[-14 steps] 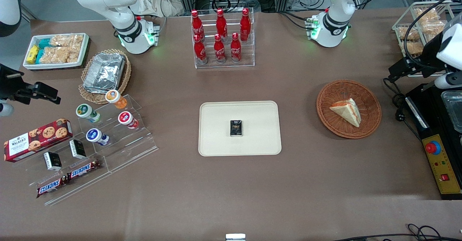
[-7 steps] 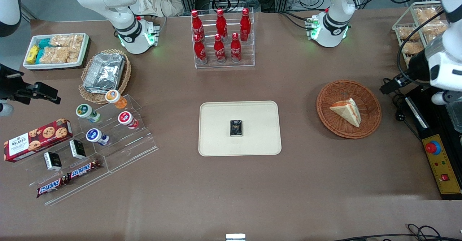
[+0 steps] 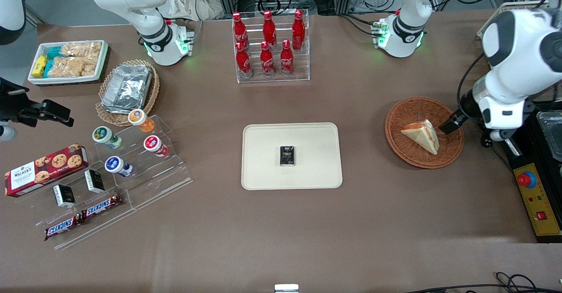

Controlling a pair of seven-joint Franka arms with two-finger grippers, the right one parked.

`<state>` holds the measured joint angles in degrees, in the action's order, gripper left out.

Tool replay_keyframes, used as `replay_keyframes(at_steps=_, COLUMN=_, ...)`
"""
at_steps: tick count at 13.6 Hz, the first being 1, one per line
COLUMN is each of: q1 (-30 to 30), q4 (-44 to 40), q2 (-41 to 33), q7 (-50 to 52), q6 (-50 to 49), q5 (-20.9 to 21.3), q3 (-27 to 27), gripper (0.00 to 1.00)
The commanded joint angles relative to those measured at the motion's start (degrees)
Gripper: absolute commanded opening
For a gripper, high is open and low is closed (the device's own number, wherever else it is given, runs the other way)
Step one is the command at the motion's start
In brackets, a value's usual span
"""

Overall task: Place sandwich from basket to tray
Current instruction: 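Lower the left gripper and close it on the wrapped sandwich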

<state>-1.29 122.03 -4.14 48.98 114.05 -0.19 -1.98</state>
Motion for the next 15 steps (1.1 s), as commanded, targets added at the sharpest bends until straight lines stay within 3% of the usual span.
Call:
replay_keyframes(at_steps=1, q1=0.0, q4=6.3, q2=-1.1, q7=5.7, q6=6.2, q5=0.7, q3=0.0, gripper=1.00)
replay_keyframes(at_steps=6, q1=0.1, q4=9.3, q2=4.5, q7=10.4, q6=14.2, q5=0.5, q3=0.1, gripper=1.00)
replay_keyframes(at_steps=15, q1=0.1, q4=21.2, q2=6.7, q7=10.0, q6=30.4, q5=0.8, q3=1.8, gripper=1.00)
